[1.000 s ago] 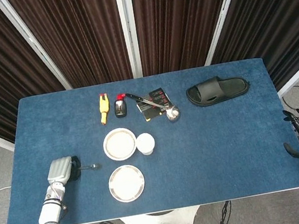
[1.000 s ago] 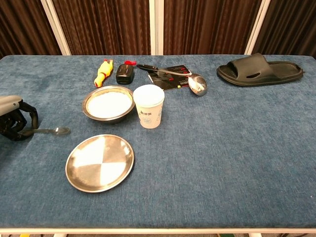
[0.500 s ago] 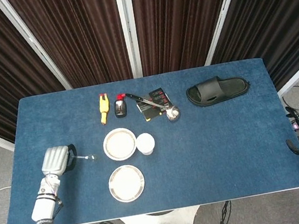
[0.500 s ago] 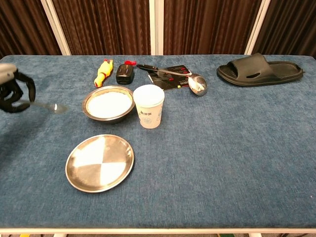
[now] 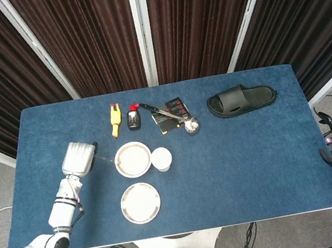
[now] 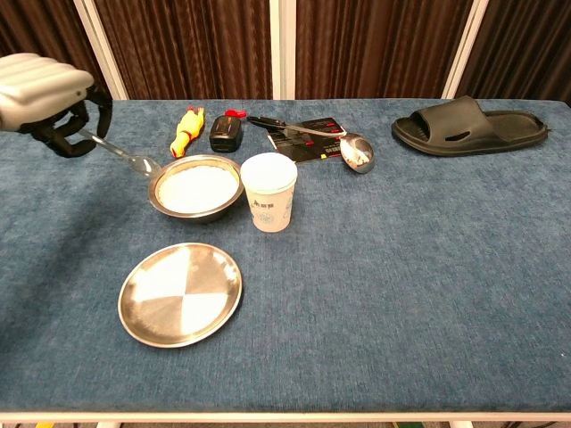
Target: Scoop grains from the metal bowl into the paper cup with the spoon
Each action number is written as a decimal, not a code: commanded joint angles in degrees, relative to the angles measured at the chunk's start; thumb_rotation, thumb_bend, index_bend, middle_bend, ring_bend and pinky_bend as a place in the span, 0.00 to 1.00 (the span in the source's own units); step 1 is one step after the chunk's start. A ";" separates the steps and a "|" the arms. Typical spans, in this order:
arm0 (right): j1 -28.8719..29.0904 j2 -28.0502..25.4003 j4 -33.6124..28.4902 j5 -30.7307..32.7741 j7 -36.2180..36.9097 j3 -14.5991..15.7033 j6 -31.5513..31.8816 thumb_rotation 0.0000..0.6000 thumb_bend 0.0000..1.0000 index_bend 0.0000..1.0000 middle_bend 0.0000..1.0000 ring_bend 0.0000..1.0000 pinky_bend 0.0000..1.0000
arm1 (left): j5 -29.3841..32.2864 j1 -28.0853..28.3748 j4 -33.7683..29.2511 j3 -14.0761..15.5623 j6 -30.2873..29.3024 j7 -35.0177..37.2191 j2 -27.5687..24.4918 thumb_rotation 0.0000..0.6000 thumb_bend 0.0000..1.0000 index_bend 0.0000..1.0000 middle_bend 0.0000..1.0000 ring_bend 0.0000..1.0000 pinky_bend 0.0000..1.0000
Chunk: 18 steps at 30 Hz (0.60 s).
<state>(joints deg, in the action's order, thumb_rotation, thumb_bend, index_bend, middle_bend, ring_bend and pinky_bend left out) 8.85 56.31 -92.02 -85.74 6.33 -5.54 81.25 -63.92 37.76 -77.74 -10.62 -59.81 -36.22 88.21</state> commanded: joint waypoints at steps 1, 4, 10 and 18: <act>-0.07 -0.02 0.00 0.14 0.02 0.04 -0.03 1.00 0.26 0.03 0.23 0.00 0.10 | 1.81 3.02 2.28 0.08 -0.17 -7.46 2.97 1.00 0.49 0.64 0.94 0.89 1.00; -0.16 0.03 0.08 0.37 0.11 0.12 -0.13 1.00 0.26 0.03 0.23 0.00 0.10 | 2.43 4.13 2.87 0.48 -1.09 -12.27 4.38 1.00 0.49 0.64 0.94 0.89 1.00; -0.38 0.37 0.58 0.66 0.53 0.35 -0.27 1.00 0.26 0.03 0.23 0.00 0.10 | 4.80 6.00 4.71 0.75 -2.16 -19.55 7.61 1.00 0.49 0.64 0.95 0.90 1.00; -0.50 0.56 1.33 1.10 1.30 0.40 -0.56 1.00 0.26 0.03 0.23 0.00 0.10 | 5.34 6.75 6.52 2.53 -4.13 -25.07 11.21 1.00 0.49 0.64 0.95 0.90 1.00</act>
<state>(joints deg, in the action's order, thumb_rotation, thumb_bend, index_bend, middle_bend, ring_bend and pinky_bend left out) 8.37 56.84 -90.71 -84.67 7.61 -5.17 80.72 -58.75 44.33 -71.79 -8.57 -63.66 -60.64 98.76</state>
